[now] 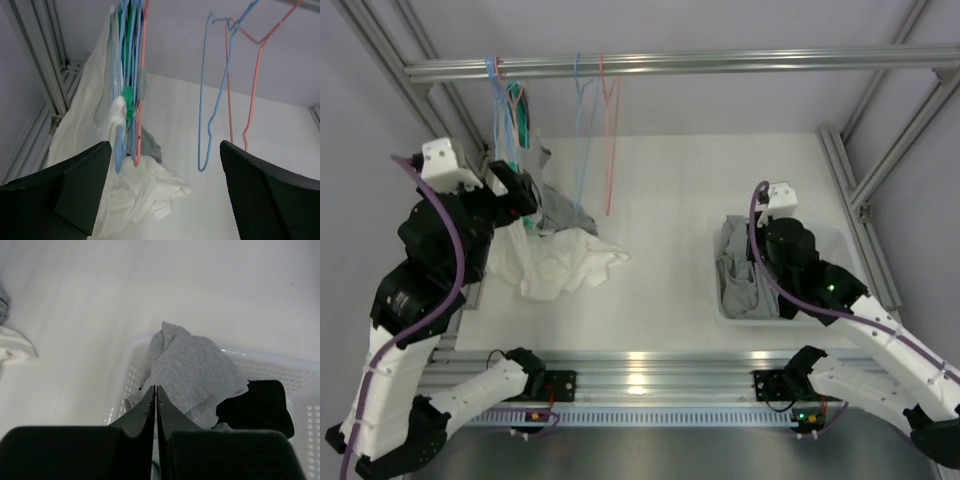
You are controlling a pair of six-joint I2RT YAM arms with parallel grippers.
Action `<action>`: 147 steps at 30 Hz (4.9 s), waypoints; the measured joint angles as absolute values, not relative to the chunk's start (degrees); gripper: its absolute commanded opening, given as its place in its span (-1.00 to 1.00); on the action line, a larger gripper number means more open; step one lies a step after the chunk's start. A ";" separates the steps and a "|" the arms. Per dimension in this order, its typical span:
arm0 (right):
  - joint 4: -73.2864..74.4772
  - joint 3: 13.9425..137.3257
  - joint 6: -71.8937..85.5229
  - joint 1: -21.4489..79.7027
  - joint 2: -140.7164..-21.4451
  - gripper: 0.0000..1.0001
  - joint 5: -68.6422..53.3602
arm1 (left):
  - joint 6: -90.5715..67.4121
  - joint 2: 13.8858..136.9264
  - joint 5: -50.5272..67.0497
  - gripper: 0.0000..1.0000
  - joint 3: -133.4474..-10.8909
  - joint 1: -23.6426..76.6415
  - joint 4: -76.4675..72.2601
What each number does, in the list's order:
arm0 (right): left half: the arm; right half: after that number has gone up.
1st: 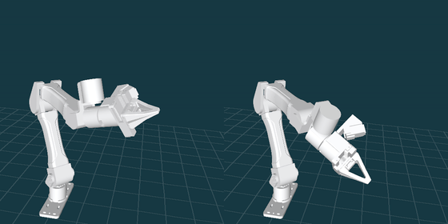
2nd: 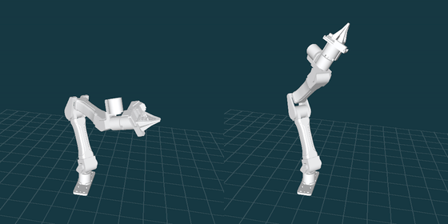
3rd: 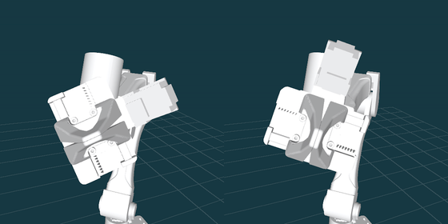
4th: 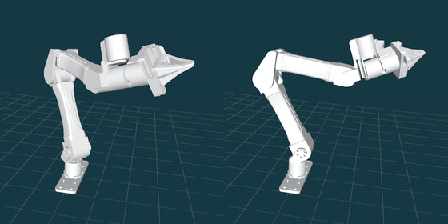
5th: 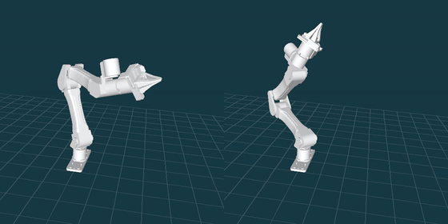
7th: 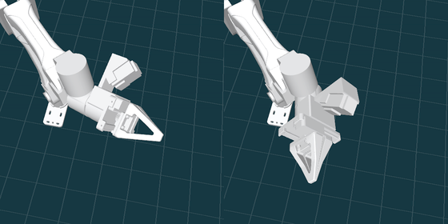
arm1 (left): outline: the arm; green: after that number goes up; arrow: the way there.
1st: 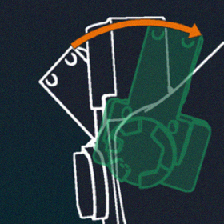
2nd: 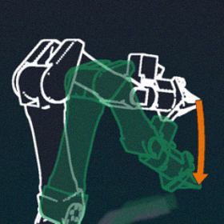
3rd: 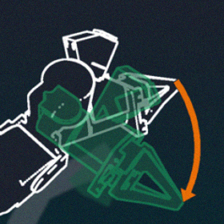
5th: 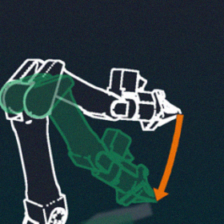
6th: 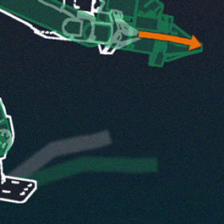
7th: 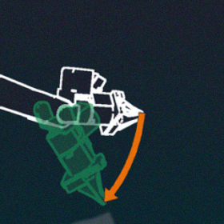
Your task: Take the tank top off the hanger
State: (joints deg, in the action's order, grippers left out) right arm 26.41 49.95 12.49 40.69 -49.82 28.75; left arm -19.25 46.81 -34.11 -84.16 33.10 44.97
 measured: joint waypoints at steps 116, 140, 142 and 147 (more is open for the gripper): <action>15.22 51.37 6.24 40.60 -41.34 0.99 11.20 | -10.50 77.14 -8.88 -1.00 -111.02 13.15 51.44; 12.97 50.85 6.66 40.60 -41.69 0.99 9.32 | -11.42 74.50 -6.79 -1.00 -99.53 13.23 35.35; 12.84 50.35 6.63 40.60 -41.67 0.99 9.32 | -11.49 73.76 -5.98 -1.00 -98.15 13.28 33.26; 12.91 49.76 6.66 40.60 -41.69 0.98 9.19 | -12.05 70.48 -4.40 -1.00 -94.21 13.39 31.16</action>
State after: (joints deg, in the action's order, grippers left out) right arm 12.91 49.76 6.66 40.60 -41.69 9.19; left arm -12.05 70.48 -4.40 -94.21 13.39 31.16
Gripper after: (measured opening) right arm 0.993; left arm 0.047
